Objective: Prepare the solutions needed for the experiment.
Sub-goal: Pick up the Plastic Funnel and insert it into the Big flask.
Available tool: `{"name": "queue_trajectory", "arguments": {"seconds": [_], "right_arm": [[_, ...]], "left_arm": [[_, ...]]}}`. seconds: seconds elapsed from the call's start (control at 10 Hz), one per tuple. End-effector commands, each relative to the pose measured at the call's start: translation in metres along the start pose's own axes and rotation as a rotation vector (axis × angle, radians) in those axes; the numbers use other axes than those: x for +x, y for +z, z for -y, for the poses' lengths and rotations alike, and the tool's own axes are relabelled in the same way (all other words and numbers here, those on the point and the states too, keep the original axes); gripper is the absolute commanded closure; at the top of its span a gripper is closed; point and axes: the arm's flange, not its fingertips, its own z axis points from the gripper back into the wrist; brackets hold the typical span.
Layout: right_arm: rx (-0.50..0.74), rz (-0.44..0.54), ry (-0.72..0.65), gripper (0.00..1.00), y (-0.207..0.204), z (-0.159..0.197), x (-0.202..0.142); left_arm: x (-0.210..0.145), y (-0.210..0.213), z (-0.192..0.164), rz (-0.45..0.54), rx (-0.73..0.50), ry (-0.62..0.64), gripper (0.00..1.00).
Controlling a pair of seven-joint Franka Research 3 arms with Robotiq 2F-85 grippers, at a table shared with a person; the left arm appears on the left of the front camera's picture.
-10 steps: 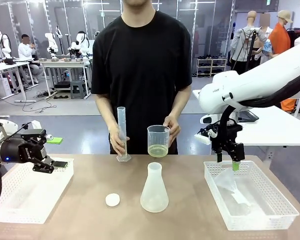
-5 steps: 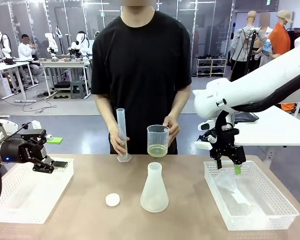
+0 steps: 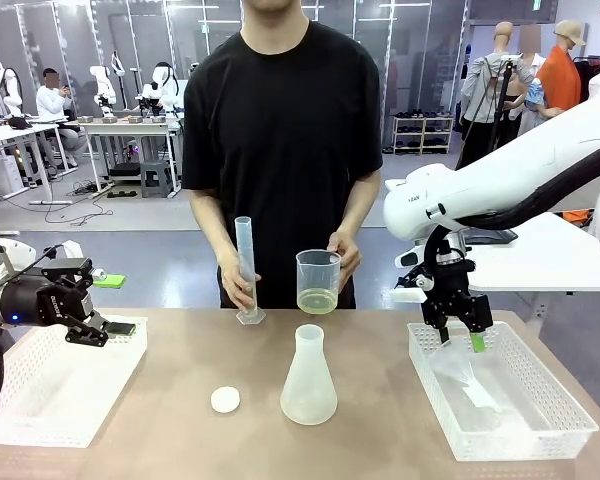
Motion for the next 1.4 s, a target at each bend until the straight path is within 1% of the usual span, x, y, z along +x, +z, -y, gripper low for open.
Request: {"name": "queue_trajectory", "arguments": {"seconds": [0.0, 0.6, 0.7, 0.9, 1.0, 1.1, 1.2, 1.3], "right_arm": [[0.028, 0.002, 0.014, 0.37, 0.003, 0.007, -0.005], [0.039, 0.014, 0.000, 0.93, -0.004, 0.016, -0.006], [0.043, 0.012, 0.000, 1.00, -0.004, 0.016, -0.006], [0.062, 0.013, -0.010, 1.00, -0.006, 0.017, -0.005], [0.039, 0.020, -0.012, 1.00, -0.005, 0.014, -0.002], [0.023, 0.042, -0.052, 1.00, -0.003, 0.010, 0.001], [0.016, 0.043, -0.091, 1.00, 0.001, 0.003, 0.006], [0.003, 0.044, -0.123, 1.00, 0.010, -0.010, 0.018]], "left_arm": [[0.001, -0.001, 0.002, 0.008, -0.011, -0.011, 0.00], [0.001, -0.001, 0.002, 0.008, -0.011, -0.011, 0.00], [0.001, -0.001, 0.002, 0.008, -0.011, -0.011, 0.00], [0.001, -0.001, 0.002, 0.008, -0.011, -0.011, 0.00], [0.001, -0.001, 0.002, 0.008, -0.011, -0.011, 0.00], [0.001, -0.001, 0.002, 0.008, -0.011, -0.011, 0.00], [0.001, -0.001, 0.002, 0.008, -0.011, -0.011, 0.00], [0.001, -0.001, 0.002, 0.008, -0.011, -0.011, 0.00]]}}
